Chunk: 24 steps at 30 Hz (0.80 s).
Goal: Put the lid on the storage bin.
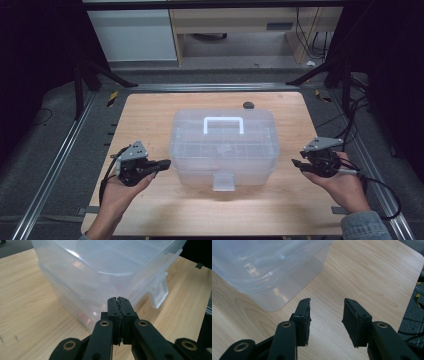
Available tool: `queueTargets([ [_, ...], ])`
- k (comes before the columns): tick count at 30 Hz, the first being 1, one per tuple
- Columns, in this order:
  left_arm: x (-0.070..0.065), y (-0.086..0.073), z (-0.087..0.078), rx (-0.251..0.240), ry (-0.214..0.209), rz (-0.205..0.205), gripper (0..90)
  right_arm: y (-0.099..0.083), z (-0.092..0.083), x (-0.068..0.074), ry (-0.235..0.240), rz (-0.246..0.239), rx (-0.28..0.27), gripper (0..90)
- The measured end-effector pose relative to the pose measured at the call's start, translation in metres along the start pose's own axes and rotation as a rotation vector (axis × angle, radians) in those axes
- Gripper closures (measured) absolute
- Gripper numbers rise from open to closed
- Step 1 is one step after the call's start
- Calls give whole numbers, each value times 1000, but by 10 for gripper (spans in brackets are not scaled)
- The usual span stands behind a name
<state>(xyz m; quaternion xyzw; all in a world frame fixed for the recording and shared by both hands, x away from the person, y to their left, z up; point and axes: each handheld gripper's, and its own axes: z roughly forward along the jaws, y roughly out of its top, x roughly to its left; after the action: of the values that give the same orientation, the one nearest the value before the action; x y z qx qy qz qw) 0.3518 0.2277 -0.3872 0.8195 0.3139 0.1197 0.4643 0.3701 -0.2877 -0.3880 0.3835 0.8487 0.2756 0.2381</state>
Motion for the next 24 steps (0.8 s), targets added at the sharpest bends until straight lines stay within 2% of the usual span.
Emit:
queueTargets([
  [7,9,-3,-6,8,26,-7,873,1,1,0,-2,-1,-1,556],
  [17,31,-5,-13,47,100,-5,818,7,1,-6,-4,14,7,520],
  [18,35,-3,-14,50,119,-4,781,9,2,-8,-8,17,9,498],
  [20,38,-2,-13,57,132,0,763,11,2,-8,-7,18,10,489],
  [21,41,-1,-13,62,150,4,726,13,3,-10,-10,19,8,470],
  [22,44,0,-12,66,167,3,620,17,4,-11,-20,24,5,427],
  [23,47,1,-11,72,178,-2,620,17,4,-11,-20,24,5,427],
  [24,50,2,-10,78,188,-7,558,19,5,-12,-25,29,1,408],
])
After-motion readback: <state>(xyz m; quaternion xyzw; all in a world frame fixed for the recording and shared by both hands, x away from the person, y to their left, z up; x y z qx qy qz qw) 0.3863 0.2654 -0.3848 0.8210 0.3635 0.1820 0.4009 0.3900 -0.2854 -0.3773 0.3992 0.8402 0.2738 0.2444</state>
